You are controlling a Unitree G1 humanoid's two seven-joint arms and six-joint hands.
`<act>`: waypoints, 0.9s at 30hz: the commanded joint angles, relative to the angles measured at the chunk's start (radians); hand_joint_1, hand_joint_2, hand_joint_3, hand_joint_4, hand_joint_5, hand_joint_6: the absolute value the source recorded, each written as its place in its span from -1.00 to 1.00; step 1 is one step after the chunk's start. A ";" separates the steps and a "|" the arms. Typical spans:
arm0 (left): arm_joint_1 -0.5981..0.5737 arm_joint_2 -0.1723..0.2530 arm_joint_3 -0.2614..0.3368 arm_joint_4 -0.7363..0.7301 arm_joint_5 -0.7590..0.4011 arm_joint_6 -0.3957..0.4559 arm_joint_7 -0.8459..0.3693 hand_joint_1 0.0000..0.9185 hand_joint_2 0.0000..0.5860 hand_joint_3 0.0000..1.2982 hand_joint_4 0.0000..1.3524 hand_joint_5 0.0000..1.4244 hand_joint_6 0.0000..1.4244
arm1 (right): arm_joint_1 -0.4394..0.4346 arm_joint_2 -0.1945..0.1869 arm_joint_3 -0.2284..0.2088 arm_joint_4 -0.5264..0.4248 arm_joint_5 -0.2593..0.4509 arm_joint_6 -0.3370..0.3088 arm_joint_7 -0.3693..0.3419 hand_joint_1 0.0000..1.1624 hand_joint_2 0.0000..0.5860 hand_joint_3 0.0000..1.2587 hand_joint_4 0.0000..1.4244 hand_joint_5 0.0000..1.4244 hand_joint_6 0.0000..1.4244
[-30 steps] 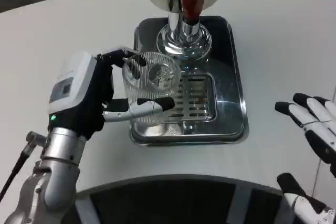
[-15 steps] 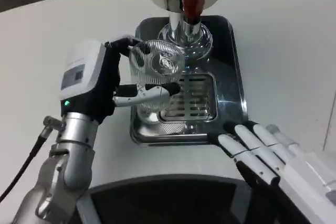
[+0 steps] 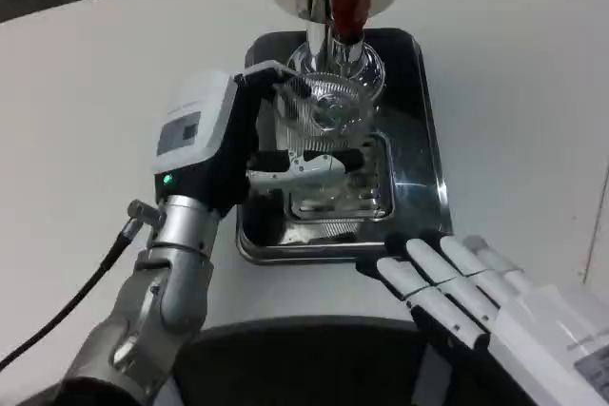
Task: Grasp the cup under the faucet to collect the drink, then remove the cup.
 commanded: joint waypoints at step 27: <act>0.087 0.071 -0.064 -0.113 0.011 0.093 -0.111 -0.43 -0.75 -0.43 -0.77 -0.52 -0.16 | -0.013 0.101 0.052 -0.015 -0.010 0.055 0.015 -0.27 0.68 -0.84 -0.97 -1.00 -0.93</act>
